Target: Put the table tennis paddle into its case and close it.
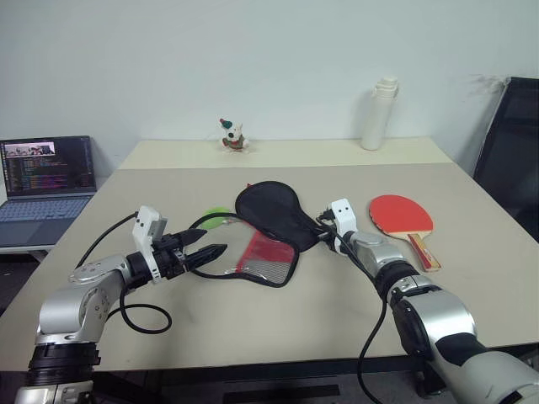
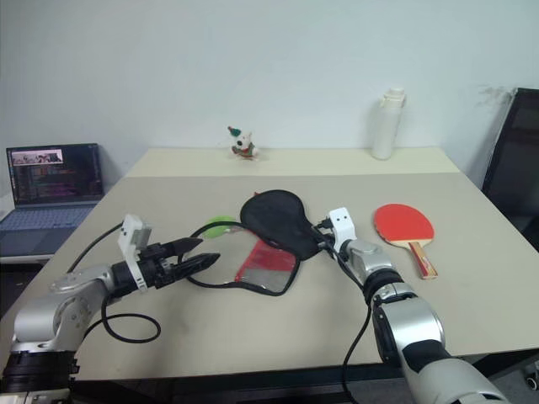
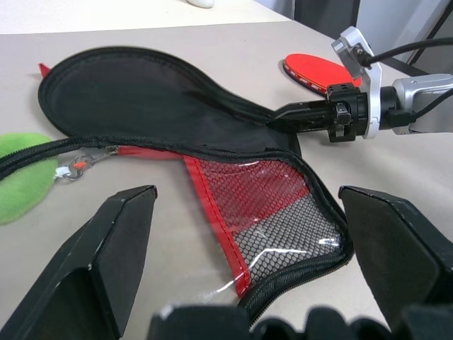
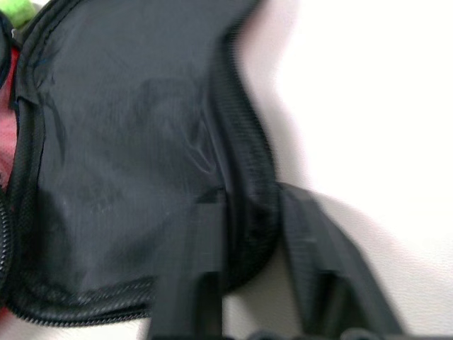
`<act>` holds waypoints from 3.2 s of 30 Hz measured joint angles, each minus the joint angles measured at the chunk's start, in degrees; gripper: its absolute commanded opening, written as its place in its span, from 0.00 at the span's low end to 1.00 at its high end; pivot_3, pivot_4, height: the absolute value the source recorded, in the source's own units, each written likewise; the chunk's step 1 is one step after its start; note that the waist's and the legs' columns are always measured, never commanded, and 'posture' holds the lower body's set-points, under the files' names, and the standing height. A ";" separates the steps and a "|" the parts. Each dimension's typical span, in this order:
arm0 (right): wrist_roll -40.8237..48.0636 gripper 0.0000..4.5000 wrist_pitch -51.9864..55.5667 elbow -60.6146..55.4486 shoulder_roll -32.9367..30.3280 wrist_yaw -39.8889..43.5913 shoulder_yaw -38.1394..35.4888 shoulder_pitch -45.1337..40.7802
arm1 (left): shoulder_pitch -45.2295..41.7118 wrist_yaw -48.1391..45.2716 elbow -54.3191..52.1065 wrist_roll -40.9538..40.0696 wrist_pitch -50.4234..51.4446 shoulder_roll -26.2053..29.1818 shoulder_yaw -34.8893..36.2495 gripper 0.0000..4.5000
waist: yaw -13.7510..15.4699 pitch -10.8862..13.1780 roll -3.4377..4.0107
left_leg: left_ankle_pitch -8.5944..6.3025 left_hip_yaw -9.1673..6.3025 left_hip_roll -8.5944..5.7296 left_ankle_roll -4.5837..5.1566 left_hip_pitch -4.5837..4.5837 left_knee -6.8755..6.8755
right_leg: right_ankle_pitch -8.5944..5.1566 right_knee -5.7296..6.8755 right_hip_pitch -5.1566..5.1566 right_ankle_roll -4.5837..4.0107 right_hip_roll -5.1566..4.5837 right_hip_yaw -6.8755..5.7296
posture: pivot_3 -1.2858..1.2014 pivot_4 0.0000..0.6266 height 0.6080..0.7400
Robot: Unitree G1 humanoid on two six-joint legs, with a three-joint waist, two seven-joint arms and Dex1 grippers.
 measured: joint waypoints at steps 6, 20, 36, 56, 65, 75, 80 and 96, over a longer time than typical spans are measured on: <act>2.02 0.01 2.99 -2.06 0.57 -2.35 -2.93 -0.01 | -1.88 -1.35 0.91 0.73 -0.75 -0.87 -1.98 1.00 | 0.06 0.01 0.02 | 0.00 0.00 -0.01 0.00 -0.02 0.00 | 0.01 0.01 0.00 -0.01 0.00 -0.01 | 0.52 0.24 1.00; 12.57 0.01 34.32 -45.42 0.10 -22.18 -13.94 17.04 | -6.98 -6.49 -0.09 0.37 -0.32 -1.42 -7.09 1.00 | 0.29 0.04 0.06 | 0.00 -0.10 -0.06 0.00 -0.10 -0.01 | 0.00 -0.01 -0.01 0.00 -0.05 -0.10 | 0.52 0.24 1.00; 19.25 0.01 75.41 -98.67 16.05 -46.49 -29.44 31.74 | -12.79 -13.49 -0.15 0.32 1.89 -0.75 -9.23 1.00 | 0.16 0.11 0.20 | 0.00 -0.20 -0.06 0.00 -0.07 -0.04 | -0.20 -0.03 -0.06 0.27 0.41 -0.08 | 0.52 0.24 1.00; 20.36 0.30 77.42 -97.37 16.06 -44.71 -23.33 32.08 | -12.98 -14.48 1.58 0.32 2.08 1.33 -8.69 1.00 | 0.07 0.12 0.22 | 0.00 -0.19 -0.07 0.01 -0.10 -0.08 | -0.22 -0.11 -0.08 0.27 0.43 -0.06 | 0.52 0.24 1.00; 26.31 0.66 79.24 -101.31 11.14 -31.42 -13.47 33.72 | -8.54 -11.81 -0.56 -0.98 3.13 1.29 -6.18 1.00 | 0.08 0.14 0.22 | -0.01 -0.28 -0.03 0.01 -0.11 -0.08 | -0.22 -0.13 -0.09 0.28 0.42 -0.08 | 0.52 0.24 1.00; 21.86 0.66 64.65 -79.02 -6.01 -19.70 -9.23 26.34 | -8.20 -9.74 -1.65 -1.80 3.42 1.33 -4.82 1.00 | 0.12 0.15 0.20 | -0.01 -0.03 -0.11 0.02 -0.15 -0.11 | -0.24 -0.18 -0.10 0.24 0.46 -0.05 | 0.52 0.24 1.00; 21.72 0.93 61.91 -75.73 -7.27 -17.08 -7.55 26.33 | -7.65 -9.40 -2.68 -1.87 3.46 1.35 -4.16 1.00 | 0.02 0.15 0.19 | -0.01 -0.02 -0.08 0.02 -0.13 -0.12 | -0.25 -0.16 -0.12 0.23 0.46 -0.03 | 0.52 0.24 1.00; 12.50 0.95 35.16 -43.16 -4.01 -12.95 -2.25 16.34 | -6.54 -12.41 -3.05 -0.88 1.01 3.90 -4.88 1.00 | 0.02 0.17 0.20 | -0.01 0.03 -0.07 0.02 -0.13 -0.11 | -0.20 -0.13 -0.15 0.15 0.55 0.01 | 0.52 0.24 1.00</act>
